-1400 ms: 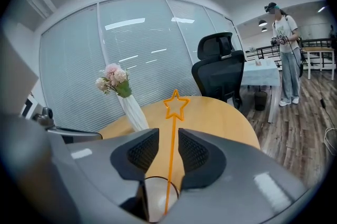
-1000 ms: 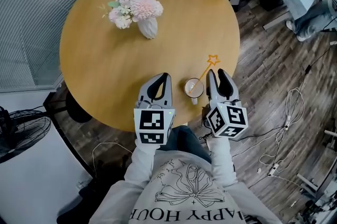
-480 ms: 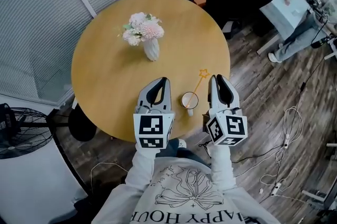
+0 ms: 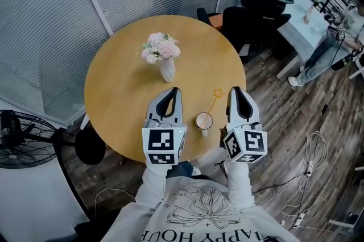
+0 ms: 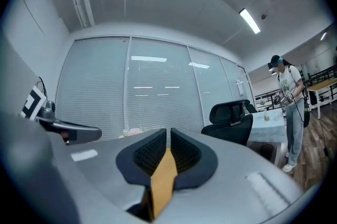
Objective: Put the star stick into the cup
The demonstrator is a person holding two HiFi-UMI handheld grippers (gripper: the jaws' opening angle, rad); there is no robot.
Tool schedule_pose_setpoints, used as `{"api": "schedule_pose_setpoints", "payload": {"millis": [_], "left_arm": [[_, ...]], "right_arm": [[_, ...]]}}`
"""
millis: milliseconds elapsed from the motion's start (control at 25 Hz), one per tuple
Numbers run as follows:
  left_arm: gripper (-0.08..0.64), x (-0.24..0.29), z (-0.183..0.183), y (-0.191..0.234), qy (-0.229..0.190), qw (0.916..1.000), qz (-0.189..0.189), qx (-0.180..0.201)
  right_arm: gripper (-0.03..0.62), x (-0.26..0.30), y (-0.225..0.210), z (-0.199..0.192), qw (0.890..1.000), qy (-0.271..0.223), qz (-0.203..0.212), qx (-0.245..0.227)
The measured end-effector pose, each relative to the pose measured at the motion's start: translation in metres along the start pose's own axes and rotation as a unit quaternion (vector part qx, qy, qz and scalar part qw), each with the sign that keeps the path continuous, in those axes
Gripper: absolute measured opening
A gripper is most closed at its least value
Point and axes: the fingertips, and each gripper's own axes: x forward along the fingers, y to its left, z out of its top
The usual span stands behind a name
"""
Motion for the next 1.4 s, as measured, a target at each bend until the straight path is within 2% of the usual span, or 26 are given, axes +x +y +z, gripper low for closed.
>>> {"api": "schedule_pose_setpoints", "payload": {"millis": [400,1400], "left_arm": [[0.006,-0.009,0.022,0.002,-0.028,0.9996,0.002,0.005],[0.006,-0.016,0.022,0.002,-0.029,0.9996,0.003,0.005]], "right_arm": [[0.017,-0.002,0.008,0.018,1.000,-0.019,0.007,-0.006],[0.011,-0.008,0.010,0.016,1.000,-0.012,0.006,0.001]]}}
